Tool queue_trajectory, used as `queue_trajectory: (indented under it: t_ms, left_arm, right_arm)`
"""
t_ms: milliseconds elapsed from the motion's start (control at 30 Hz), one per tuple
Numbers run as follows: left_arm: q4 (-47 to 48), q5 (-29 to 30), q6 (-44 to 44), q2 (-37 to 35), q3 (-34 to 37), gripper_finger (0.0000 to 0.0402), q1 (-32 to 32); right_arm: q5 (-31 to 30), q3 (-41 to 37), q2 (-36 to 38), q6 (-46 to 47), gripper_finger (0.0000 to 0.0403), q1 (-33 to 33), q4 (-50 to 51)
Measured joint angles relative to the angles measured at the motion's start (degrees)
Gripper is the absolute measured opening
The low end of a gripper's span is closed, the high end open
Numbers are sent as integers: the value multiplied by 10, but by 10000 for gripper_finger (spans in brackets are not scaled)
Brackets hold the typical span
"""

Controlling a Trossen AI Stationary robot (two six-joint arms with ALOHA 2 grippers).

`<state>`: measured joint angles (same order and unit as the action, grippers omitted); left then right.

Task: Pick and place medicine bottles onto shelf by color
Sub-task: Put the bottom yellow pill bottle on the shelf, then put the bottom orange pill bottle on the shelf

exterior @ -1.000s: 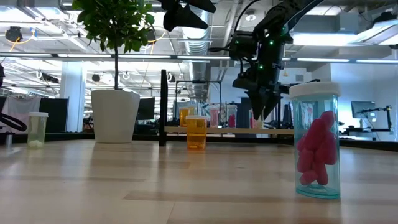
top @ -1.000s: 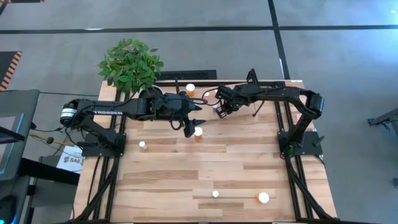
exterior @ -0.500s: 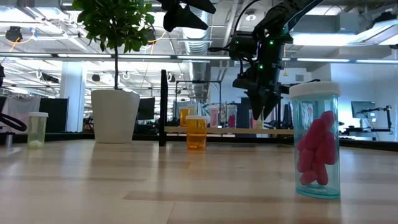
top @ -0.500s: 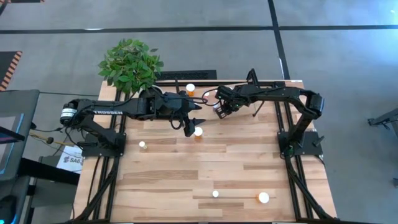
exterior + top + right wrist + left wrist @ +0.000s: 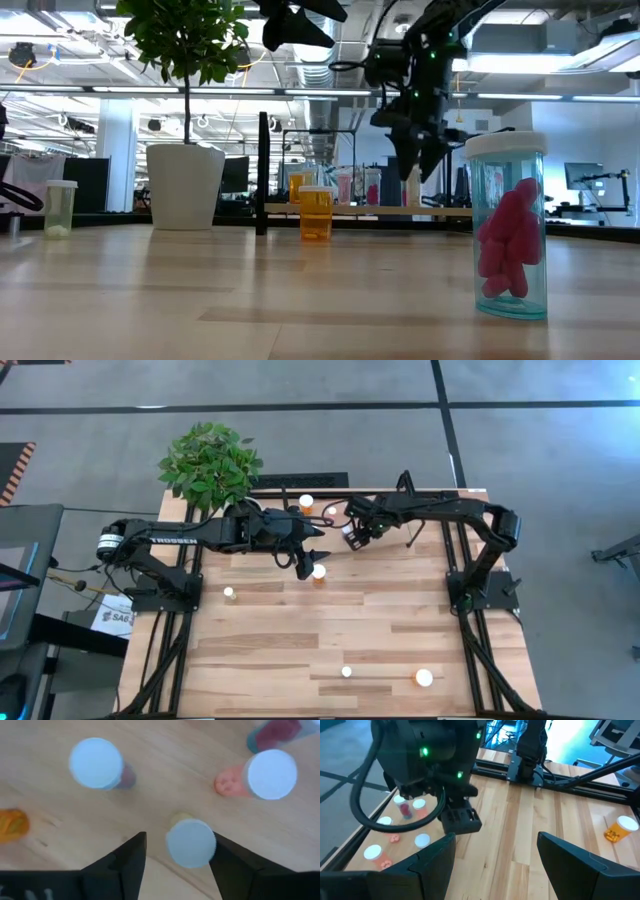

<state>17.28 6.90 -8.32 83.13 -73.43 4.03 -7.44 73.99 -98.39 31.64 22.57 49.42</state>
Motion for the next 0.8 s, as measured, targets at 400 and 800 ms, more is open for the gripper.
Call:
queue_trajectory:
  t_ms: [400, 800]
  left_arm:
    - [4, 0, -5, 0, 0, 267, 0]
    - [31, 0, -23, 0, 0, 267, 0]
  right_arm:
    - [-5, 69, 5, -15, 233, -16, 155]
    - [37, 114, 40, 44, 223, -120, 332]
